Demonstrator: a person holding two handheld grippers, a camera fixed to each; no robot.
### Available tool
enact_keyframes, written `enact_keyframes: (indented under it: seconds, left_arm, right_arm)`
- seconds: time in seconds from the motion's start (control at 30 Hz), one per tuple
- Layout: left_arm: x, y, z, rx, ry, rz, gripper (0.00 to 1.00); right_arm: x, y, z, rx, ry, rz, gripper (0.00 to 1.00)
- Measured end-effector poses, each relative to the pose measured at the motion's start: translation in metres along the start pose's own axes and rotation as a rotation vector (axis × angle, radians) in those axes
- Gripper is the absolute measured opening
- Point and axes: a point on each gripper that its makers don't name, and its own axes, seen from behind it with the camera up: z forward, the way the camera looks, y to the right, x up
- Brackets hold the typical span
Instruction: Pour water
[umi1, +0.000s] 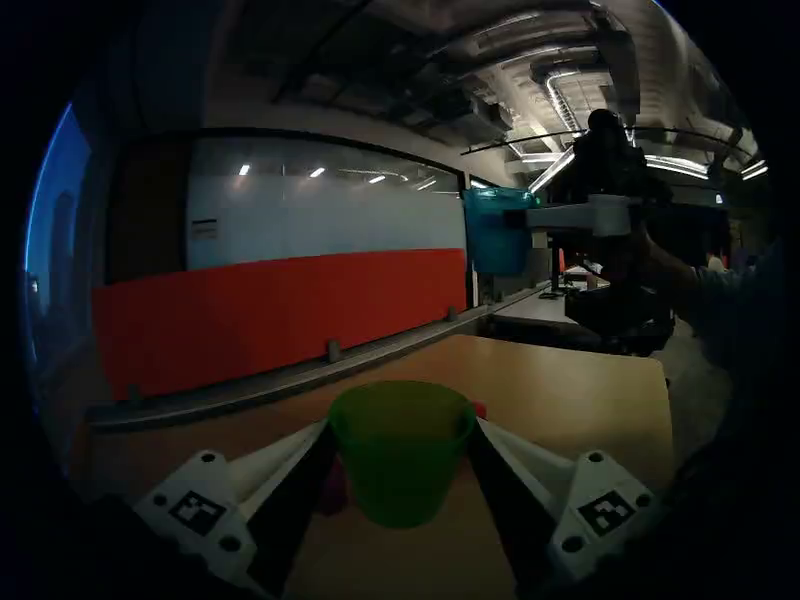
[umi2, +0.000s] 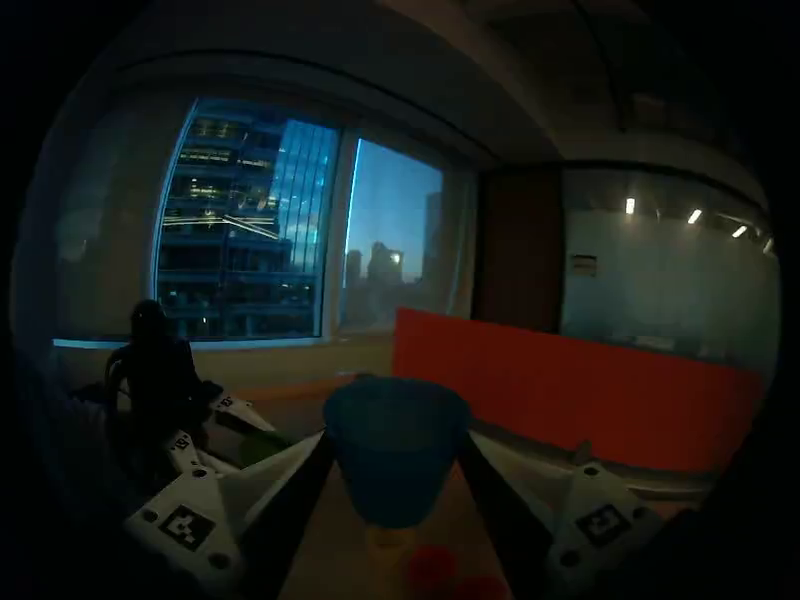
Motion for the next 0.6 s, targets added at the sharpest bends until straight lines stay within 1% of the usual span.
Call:
enact_keyframes:
  seconds: [0.37, 0.6]
  left_arm:
    - [-0.009, 0.002, 0.003, -0.012, -0.032, -0.004, 0.86]
    - [-0.021, 0.005, 0.009, -0.027, -0.070, -0.002, 0.86]
  right_arm:
    - [-0.027, 0.003, -0.008, 0.002, -0.024, 0.005, 0.89]
    - [-0.049, 0.005, -0.009, 0.019, -0.065, 0.011, 0.89]
